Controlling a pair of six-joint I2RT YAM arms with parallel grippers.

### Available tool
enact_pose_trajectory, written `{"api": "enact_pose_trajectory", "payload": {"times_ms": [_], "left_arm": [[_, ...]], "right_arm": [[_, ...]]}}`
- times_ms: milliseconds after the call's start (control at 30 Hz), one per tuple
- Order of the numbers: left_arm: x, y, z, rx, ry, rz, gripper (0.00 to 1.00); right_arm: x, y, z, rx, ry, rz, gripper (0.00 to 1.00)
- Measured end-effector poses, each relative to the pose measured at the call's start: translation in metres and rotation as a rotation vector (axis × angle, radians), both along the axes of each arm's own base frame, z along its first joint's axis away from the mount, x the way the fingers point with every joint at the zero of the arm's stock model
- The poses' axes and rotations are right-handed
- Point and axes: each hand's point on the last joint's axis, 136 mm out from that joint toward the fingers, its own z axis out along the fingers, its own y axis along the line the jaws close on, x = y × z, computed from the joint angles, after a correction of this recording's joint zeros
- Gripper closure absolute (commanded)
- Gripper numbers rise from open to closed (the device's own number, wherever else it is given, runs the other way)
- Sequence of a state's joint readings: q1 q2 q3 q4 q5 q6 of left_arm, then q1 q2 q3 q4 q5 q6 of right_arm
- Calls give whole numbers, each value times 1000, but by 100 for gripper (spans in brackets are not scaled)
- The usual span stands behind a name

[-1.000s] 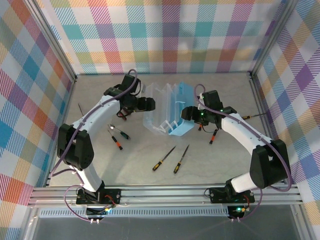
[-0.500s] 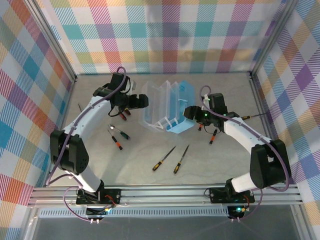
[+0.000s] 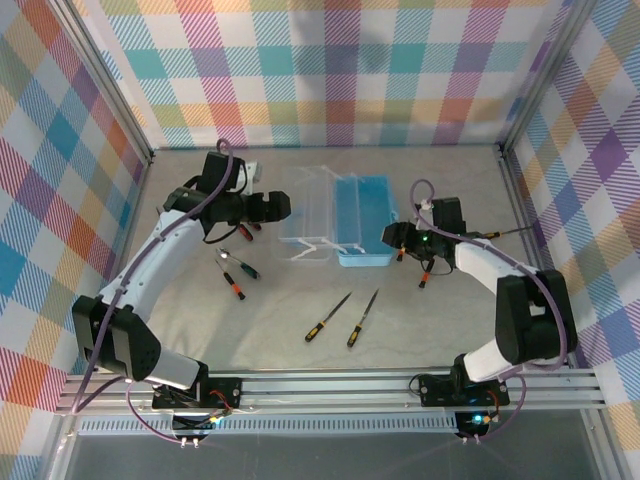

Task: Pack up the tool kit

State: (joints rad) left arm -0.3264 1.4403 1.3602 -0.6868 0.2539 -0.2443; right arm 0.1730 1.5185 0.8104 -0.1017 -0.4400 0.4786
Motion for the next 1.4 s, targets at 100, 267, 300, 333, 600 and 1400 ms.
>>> {"api": "enact_pose_trajectory", "payload": {"times_ms": [100,267,300,333,600,1400], "left_arm": [[-9,3,-7,-4,13,10,5],[-21,8,-15,-6,35,29,4],[-22,10,-15,-6,34,37,4],[-23,12,-14,-3,30,52,3],[-39,49,-2,36,-52,241,0],[-42,115,-109,172,212,734,60]], "right_arm": [[-3,1,-16,-2,46,4,38],[-5,0,-19,-6,68,4,36],[-5,-1,-16,-10,68,1,35],[-5,-2,-13,-16,64,-3,34],[-9,-21,70,-64,-127,-95,30],[-91,1,83,-95,-160,-18,53]]}}
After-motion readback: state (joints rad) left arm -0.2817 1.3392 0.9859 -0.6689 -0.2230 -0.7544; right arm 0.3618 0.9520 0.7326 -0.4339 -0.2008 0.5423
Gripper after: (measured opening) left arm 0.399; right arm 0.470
